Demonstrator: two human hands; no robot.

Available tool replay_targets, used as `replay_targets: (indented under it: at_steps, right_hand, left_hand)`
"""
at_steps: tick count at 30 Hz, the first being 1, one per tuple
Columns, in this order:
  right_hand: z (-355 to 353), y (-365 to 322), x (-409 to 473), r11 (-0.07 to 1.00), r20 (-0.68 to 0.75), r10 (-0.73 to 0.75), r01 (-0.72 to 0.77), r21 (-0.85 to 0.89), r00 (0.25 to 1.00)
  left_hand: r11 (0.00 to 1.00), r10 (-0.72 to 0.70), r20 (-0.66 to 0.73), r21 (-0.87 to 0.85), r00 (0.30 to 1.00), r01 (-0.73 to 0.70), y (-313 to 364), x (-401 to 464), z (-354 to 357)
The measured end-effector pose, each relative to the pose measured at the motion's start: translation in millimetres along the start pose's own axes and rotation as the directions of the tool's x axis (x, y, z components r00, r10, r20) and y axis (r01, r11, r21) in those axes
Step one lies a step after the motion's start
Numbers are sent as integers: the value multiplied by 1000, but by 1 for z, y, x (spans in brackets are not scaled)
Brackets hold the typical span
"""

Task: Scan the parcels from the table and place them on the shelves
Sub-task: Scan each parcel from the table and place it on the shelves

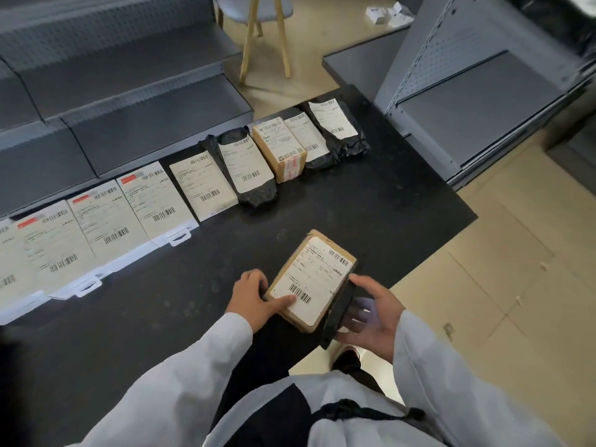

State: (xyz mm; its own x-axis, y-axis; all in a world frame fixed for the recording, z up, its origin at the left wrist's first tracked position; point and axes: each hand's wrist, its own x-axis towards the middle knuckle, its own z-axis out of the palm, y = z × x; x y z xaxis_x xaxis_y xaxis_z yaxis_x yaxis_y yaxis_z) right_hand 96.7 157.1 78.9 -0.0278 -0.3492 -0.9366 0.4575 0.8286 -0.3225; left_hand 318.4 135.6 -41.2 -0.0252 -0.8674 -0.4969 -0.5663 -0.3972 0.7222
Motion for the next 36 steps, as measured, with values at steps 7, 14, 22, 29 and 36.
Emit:
replay_targets:
  at_steps: [7, 14, 22, 29, 36]
  right_hand:
    - [-11, 10, 34, 995, -107, -42, 32, -97, 993]
    - [-11, 8, 48, 992, -17, -77, 75, -104, 997]
    - [-48, -38, 4, 947, 92, -236, 250, -204, 967]
    - [-122, -105, -37, 871, 112, -469, 480, -109, 876]
    - [-222, -155, -65, 770, 80, -638, 637, 33, 766]
  left_hand:
    - [951, -85, 228, -272, 970, 147, 0, -9, 8]
    - [923, -126, 387, -292, 913, 251, 14, -9, 1]
    - [871, -3, 368, -456, 930, 183, 64, -12, -4]
    - [825, 139, 369, -556, 919, 98, 171, -1, 37]
    - [852, 263, 430, -524, 864, 2, 290, 6, 100]
